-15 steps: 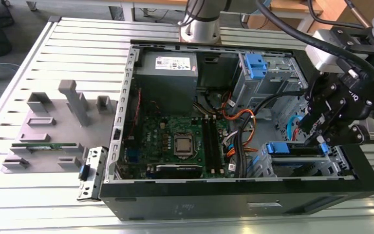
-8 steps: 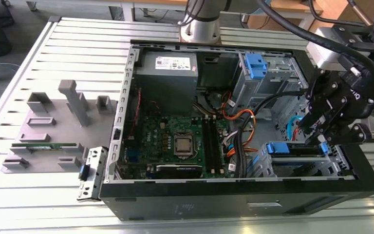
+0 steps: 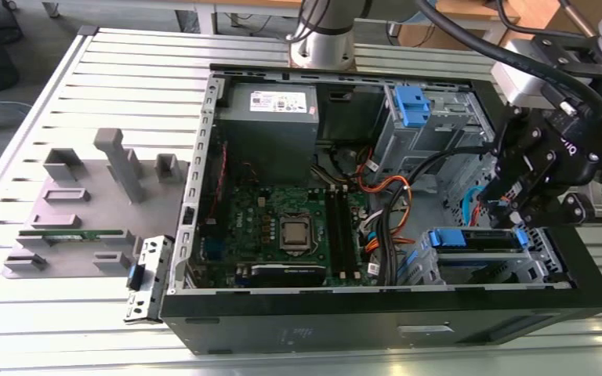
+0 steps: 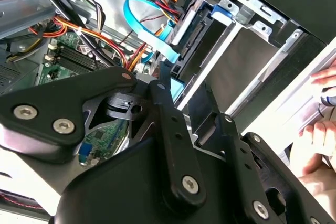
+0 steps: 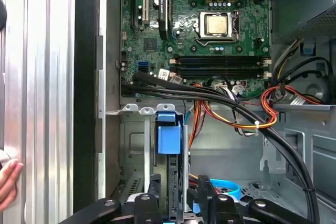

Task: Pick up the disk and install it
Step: 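Insert the first disk wire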

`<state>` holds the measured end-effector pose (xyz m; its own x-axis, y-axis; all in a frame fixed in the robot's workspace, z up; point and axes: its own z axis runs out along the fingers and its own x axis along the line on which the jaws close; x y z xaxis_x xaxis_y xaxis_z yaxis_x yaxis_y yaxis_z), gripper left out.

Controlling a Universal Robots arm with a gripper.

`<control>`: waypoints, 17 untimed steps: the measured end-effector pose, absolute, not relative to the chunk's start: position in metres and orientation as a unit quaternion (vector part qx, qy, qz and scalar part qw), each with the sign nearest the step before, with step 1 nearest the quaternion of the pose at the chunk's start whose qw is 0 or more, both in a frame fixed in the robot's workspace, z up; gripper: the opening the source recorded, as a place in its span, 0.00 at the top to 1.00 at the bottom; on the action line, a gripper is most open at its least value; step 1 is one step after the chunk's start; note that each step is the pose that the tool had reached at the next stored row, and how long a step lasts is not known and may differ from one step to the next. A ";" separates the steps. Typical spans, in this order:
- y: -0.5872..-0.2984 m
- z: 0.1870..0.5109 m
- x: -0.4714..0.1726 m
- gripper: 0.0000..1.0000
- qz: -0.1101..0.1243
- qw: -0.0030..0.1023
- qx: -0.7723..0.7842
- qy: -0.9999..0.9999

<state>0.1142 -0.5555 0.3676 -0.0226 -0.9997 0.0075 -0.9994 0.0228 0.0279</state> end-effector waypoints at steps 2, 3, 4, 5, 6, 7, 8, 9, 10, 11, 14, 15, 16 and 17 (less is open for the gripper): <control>-0.554 0.367 0.114 0.58 -0.007 0.012 0.699 -0.715; -0.553 0.367 0.115 0.58 -0.007 0.012 0.699 -0.715; -0.552 0.367 0.115 0.58 -0.007 0.012 0.699 -0.715; -0.551 0.367 0.115 0.58 -0.007 0.012 0.699 -0.715; -0.551 0.366 0.116 0.58 -0.007 0.012 0.699 -0.715; -0.551 0.366 0.117 0.58 -0.007 0.012 0.699 -0.715; -0.550 0.365 0.118 0.58 -0.007 0.012 0.699 -0.715; -0.550 0.365 0.120 0.58 -0.007 0.012 0.699 -0.715; -0.550 0.364 0.121 0.58 -0.007 0.012 0.699 -0.715; -0.550 0.363 0.122 0.58 -0.007 0.012 0.699 -0.715; -0.550 0.360 0.124 0.58 -0.007 0.012 0.699 -0.715; -0.550 0.359 0.124 0.58 -0.007 0.012 0.699 -0.715; -0.550 0.358 0.124 0.58 -0.007 0.012 0.699 -0.715; -0.550 0.357 0.125 0.58 -0.007 0.012 0.699 -0.715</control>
